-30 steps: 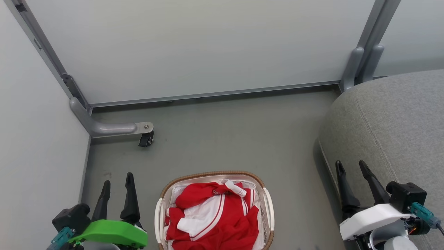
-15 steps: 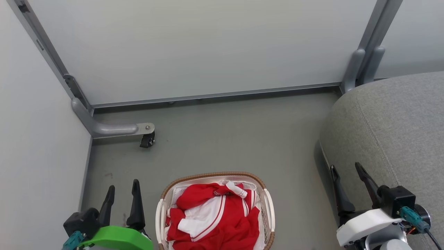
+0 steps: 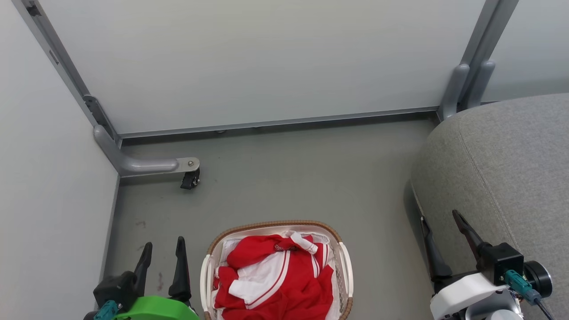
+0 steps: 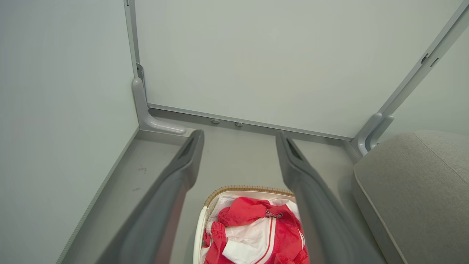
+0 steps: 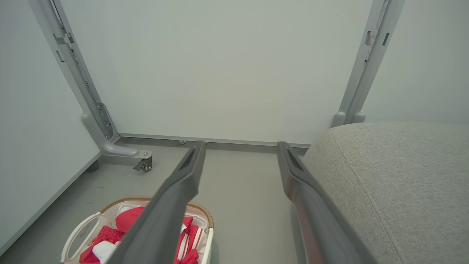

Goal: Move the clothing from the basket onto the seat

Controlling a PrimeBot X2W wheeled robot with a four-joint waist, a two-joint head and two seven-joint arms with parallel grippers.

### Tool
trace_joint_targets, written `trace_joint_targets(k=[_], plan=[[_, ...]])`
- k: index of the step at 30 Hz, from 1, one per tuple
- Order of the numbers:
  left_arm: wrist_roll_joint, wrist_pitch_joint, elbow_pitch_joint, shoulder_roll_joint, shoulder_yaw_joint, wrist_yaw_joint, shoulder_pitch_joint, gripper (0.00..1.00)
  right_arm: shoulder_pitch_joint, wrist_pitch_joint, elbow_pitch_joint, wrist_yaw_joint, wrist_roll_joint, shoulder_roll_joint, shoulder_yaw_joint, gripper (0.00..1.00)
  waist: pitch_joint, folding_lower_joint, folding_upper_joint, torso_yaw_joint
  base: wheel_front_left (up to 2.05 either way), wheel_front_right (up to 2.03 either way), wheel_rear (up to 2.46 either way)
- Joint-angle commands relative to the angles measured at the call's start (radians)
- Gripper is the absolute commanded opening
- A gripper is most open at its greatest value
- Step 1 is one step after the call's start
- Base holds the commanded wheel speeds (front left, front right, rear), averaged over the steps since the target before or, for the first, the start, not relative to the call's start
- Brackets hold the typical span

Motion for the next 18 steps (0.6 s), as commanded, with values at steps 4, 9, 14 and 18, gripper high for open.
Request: trace_joint_targets(k=[4,9,14,18], plan=[[0.037,-0.014,0.007,0.007,-0.006,-0.002,0.012,1.00,0.010,-0.014,-0.005,0.000,-0.045,-0.006,0.003,1.00,0.001,0.0000,0.0000,0.001,0.00,0.00,0.00],[0.062,-0.023,0.014,0.008,-0.011,-0.001,0.012,1.00,0.012,-0.023,-0.008,0.000,-0.078,-0.007,0.004,1.00,0.003,0.0000,0.0000,0.002,0.00,0.00,0.00],[0.064,-0.021,0.019,0.007,-0.012,-0.002,0.009,1.00,0.012,-0.023,-0.010,0.000,-0.075,-0.007,0.006,1.00,0.005,0.0000,0.0000,0.003,0.00,0.00,0.00],[0.063,-0.021,0.022,0.007,-0.012,-0.003,0.007,1.00,0.010,-0.023,-0.008,0.000,-0.072,-0.007,0.007,1.00,0.007,0.0000,0.0000,0.002,0.00,0.00,0.00]])
